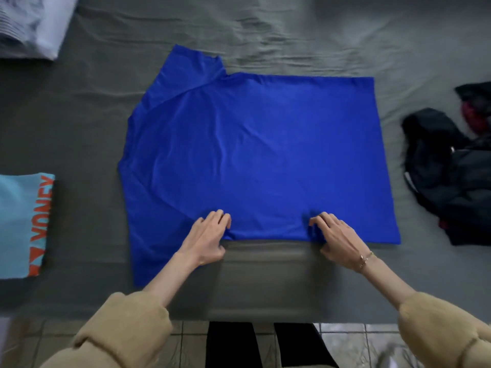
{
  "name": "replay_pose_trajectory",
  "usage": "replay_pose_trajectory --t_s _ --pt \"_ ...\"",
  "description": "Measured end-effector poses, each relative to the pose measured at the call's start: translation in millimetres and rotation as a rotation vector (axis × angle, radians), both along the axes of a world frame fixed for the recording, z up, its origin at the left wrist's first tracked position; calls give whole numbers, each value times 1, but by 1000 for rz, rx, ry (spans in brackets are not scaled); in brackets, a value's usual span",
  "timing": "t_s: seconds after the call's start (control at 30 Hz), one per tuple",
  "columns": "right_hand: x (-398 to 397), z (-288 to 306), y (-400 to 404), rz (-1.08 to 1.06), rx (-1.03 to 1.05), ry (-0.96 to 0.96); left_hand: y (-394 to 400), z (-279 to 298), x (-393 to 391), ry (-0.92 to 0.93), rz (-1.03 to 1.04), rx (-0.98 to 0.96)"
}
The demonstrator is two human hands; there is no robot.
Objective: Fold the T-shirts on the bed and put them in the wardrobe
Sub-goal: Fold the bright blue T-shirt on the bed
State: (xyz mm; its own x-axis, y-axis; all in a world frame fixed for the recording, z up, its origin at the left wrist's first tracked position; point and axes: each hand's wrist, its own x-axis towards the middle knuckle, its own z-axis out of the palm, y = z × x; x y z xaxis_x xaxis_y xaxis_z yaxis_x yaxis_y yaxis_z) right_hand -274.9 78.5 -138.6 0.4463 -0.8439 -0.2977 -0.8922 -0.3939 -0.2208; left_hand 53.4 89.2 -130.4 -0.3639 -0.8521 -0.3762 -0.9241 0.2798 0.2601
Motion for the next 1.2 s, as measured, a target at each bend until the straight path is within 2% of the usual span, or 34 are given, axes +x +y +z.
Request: replay_pose_trajectory --t_s 0.1,0.23,0.43,0.67,0.97,1.07,1.2 --pt "-18 -1 2 -59 -96 76 -4 -3 -7 -22 -6 -61" --pt "-30 -4 -7 -215 -153 86 -15 0 -13 -73 38 -159" --pt "-63 1 -50 -565 -126 7 -65 13 -18 32 468 -75" --pt "-79 11 -113 -803 -133 -108 -132 10 -19 -12 663 -33" --pt "-88 0 -162 -920 -94 -67 -176 -6 -28 -144 820 -12" --pt "-81 -6 -163 -880 -233 56 -176 -5 -32 -148 776 -49" --pt "-60 -13 -160 -688 -465 161 -173 -4 -36 -86 758 -103"
